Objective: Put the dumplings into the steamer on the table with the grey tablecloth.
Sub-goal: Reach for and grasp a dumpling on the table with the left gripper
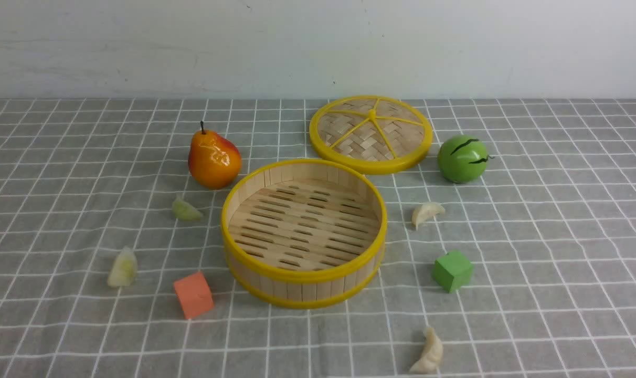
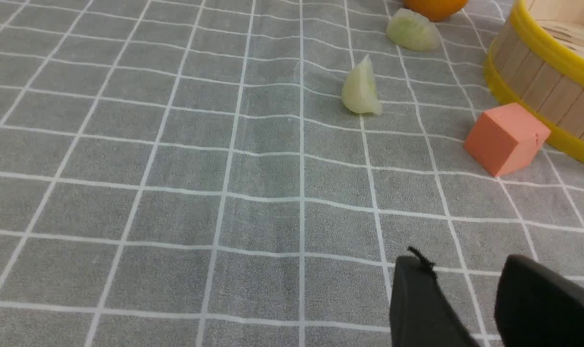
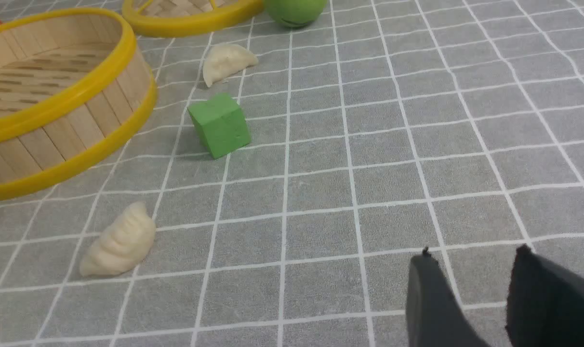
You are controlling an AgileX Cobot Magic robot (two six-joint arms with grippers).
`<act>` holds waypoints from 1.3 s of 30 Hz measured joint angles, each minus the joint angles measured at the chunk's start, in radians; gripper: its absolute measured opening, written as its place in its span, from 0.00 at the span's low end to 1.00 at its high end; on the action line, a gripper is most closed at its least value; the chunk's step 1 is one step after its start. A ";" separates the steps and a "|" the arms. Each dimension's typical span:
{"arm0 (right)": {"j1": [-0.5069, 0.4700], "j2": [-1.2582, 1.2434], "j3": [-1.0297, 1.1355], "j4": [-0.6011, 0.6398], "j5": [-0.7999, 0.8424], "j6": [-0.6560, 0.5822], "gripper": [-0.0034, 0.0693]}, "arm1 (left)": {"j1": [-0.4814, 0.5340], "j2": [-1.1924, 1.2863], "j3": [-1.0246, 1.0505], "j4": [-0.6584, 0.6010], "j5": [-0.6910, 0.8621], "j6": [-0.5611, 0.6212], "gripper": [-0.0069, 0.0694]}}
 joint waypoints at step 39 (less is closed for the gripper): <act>0.000 0.000 0.011 -0.043 -0.280 -0.002 0.38 | 0.000 0.000 0.000 0.022 -0.431 0.000 0.40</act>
